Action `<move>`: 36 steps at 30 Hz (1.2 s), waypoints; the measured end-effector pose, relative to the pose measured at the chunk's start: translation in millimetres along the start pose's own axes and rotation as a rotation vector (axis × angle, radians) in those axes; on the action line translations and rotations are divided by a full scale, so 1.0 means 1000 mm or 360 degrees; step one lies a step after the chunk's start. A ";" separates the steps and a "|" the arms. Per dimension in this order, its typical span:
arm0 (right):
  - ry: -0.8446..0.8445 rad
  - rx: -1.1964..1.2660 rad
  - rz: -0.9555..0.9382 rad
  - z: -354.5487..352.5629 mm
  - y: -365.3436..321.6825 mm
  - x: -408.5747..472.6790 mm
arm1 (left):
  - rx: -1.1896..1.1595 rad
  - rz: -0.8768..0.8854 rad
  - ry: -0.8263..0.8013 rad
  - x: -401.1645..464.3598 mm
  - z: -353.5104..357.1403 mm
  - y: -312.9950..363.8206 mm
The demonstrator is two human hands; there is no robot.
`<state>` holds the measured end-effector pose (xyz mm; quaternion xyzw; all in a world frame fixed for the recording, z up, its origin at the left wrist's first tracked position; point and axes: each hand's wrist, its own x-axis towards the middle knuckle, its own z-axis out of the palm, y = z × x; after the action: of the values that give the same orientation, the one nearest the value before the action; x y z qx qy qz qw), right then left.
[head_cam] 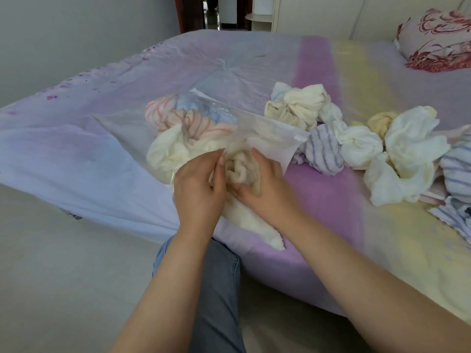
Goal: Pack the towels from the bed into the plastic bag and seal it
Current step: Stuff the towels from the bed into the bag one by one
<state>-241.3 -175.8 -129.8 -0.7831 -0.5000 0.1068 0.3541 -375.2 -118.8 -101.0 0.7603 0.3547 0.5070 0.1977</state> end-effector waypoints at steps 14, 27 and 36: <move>-0.0673 0.0337 0.0405 -0.056 -0.032 0.035 | 0.0178 0.0199 -0.0001 0.006 -0.015 -0.016; -0.0603 -0.0464 -0.0426 0.031 -0.012 0.002 | 0.0062 0.0071 0.0009 0.007 -0.020 -0.007; -0.0523 0.0068 0.0068 0.057 -0.027 0.065 | -0.0240 0.0026 0.0003 0.009 -0.016 -0.006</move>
<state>-259.2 -87.8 -140.6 -0.7579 -0.5319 0.2516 0.2818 -390.0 -109.4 -92.9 0.7456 0.3096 0.5346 0.2499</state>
